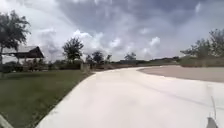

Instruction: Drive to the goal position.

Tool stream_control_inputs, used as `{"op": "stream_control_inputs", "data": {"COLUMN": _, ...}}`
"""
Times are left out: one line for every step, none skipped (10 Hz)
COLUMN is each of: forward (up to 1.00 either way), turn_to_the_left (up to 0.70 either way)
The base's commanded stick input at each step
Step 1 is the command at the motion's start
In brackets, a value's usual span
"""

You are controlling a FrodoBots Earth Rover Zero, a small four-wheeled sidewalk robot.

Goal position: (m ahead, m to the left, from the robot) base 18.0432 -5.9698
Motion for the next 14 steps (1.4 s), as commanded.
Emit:
{"op": "stream_control_inputs", "data": {"forward": 0.7, "turn_to_the_left": 0.0}}
{"op": "stream_control_inputs", "data": {"forward": 0.7, "turn_to_the_left": 0.0}}
{"op": "stream_control_inputs", "data": {"forward": 0.7, "turn_to_the_left": 0.0}}
{"op": "stream_control_inputs", "data": {"forward": 0.7, "turn_to_the_left": 0.0}}
{"op": "stream_control_inputs", "data": {"forward": 0.7, "turn_to_the_left": 0.0}}
{"op": "stream_control_inputs", "data": {"forward": 0.7, "turn_to_the_left": 0.0}}
{"op": "stream_control_inputs", "data": {"forward": 0.7, "turn_to_the_left": 0.0}}
{"op": "stream_control_inputs", "data": {"forward": 0.7, "turn_to_the_left": 0.0}}
{"op": "stream_control_inputs", "data": {"forward": 0.7, "turn_to_the_left": 0.0}}
{"op": "stream_control_inputs", "data": {"forward": 0.7, "turn_to_the_left": 0.0}}
{"op": "stream_control_inputs", "data": {"forward": 0.7, "turn_to_the_left": 0.0}}
{"op": "stream_control_inputs", "data": {"forward": 0.7, "turn_to_the_left": 0.0}}
{"op": "stream_control_inputs", "data": {"forward": 0.7, "turn_to_the_left": 0.0}}
{"op": "stream_control_inputs", "data": {"forward": 0.7, "turn_to_the_left": 0.0}}
